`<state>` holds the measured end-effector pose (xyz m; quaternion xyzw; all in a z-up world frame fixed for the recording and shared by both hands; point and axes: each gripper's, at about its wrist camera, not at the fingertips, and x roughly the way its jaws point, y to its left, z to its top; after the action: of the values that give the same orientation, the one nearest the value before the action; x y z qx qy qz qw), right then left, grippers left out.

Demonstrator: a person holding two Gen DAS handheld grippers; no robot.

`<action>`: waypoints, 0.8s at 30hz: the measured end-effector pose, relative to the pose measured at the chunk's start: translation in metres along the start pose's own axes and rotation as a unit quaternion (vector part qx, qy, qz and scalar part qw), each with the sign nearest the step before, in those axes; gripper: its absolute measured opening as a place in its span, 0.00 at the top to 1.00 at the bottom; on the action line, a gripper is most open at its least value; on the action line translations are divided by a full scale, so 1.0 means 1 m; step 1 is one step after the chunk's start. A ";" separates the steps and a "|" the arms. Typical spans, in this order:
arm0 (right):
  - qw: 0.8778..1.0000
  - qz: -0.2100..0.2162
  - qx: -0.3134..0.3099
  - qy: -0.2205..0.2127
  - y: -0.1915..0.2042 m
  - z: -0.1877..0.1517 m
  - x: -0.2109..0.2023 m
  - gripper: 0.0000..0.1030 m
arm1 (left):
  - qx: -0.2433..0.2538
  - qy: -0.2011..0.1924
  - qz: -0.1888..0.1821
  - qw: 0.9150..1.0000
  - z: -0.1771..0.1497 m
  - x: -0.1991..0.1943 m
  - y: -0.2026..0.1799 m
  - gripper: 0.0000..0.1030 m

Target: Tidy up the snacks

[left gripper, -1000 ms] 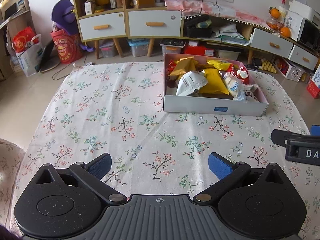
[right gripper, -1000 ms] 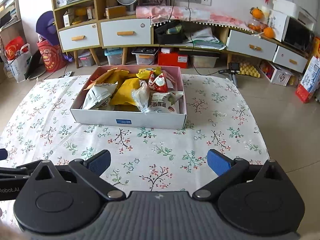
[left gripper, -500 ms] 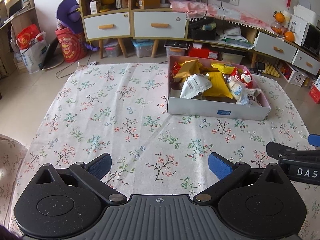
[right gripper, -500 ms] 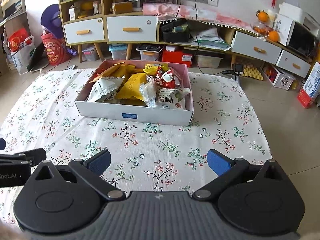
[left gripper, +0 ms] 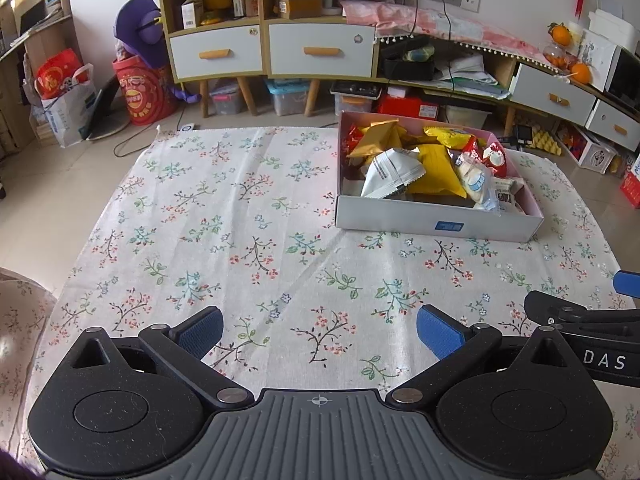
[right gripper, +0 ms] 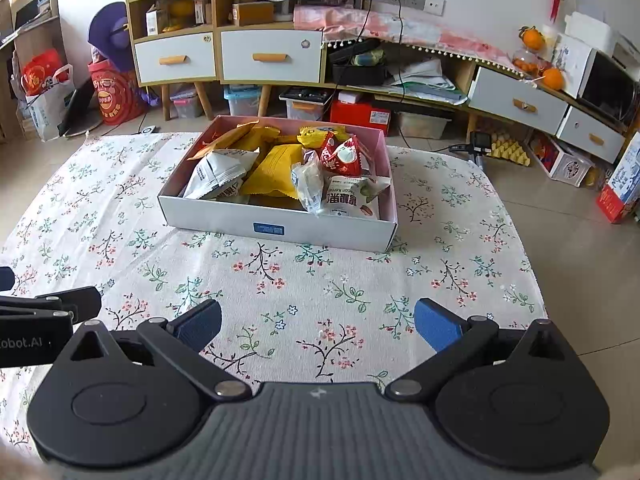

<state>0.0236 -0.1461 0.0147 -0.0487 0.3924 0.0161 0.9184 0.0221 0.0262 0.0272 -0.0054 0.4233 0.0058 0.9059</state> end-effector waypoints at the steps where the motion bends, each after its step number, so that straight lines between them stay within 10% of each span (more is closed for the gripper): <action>1: 1.000 0.000 0.000 0.000 0.000 0.000 0.000 0.00 | 0.000 0.000 0.000 1.000 0.000 0.000 0.000 0.00; 24: 1.000 -0.001 -0.001 0.000 0.000 0.000 0.000 0.00 | -0.001 -0.001 0.003 1.000 -0.002 0.000 -0.001 0.00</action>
<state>0.0230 -0.1462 0.0146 -0.0497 0.3921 0.0151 0.9184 0.0210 0.0248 0.0259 -0.0045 0.4223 0.0090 0.9064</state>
